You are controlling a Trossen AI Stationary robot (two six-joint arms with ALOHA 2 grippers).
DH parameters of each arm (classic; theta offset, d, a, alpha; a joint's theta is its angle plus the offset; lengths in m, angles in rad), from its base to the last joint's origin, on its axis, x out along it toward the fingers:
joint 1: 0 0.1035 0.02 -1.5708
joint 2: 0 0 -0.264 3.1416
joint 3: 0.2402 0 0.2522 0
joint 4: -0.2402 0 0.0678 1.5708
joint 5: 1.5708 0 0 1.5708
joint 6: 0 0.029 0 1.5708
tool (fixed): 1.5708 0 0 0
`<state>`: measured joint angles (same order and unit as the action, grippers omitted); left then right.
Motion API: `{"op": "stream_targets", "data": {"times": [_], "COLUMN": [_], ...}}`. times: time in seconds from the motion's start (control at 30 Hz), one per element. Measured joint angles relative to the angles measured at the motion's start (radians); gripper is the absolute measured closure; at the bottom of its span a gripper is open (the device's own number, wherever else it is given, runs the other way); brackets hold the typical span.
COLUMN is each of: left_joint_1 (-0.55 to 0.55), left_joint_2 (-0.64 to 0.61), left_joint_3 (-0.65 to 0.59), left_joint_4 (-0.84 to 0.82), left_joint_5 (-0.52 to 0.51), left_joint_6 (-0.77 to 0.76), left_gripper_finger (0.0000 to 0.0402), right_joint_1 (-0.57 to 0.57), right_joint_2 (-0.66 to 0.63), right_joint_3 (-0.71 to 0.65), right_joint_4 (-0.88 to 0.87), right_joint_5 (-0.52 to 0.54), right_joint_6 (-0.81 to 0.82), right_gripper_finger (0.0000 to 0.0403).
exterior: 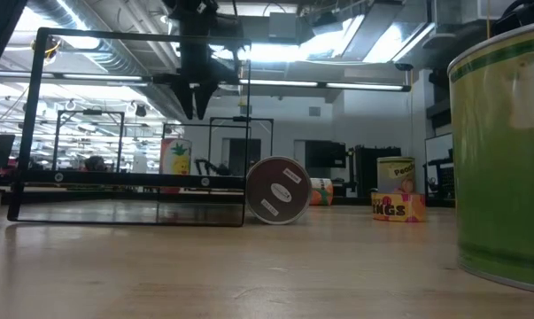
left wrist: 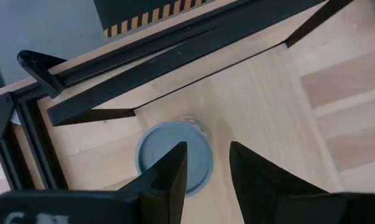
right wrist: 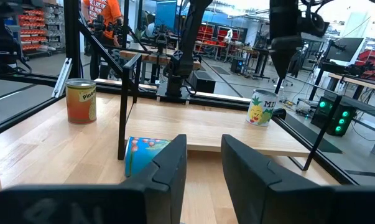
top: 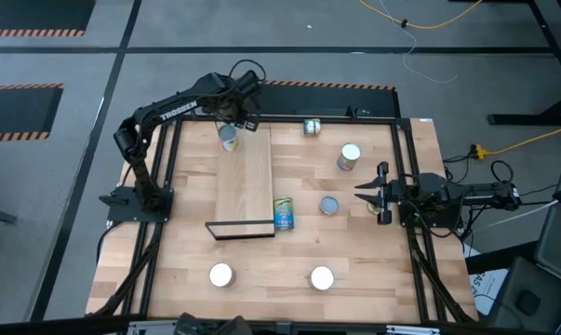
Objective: Pick and place cans onto a shelf
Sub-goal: Put the canned mix fruits on the shelf
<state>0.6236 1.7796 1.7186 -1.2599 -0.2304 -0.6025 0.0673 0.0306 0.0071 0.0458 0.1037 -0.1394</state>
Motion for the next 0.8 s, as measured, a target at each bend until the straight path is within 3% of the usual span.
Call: {"op": "stream_targets", "data": {"times": [0.27,0.8], "left_joint_1": [0.000,0.005], "left_joint_2": [0.086,0.097], "left_joint_3": [-0.001,-0.034], "left_joint_4": [-0.004,-0.033], "left_joint_5": [0.003,0.010], "left_joint_6": [0.027,-0.020], "left_gripper_finger": [0.0289,0.0289], "right_joint_1": [0.000,0.000], "right_joint_2": [0.000,0.000], "right_joint_3": [0.000,0.000], "right_joint_4": [0.000,0.000], "right_joint_5": [0.000,0.000], "right_joint_6": [0.000,0.000], "right_gripper_finger": [0.0298,0.0298]}}
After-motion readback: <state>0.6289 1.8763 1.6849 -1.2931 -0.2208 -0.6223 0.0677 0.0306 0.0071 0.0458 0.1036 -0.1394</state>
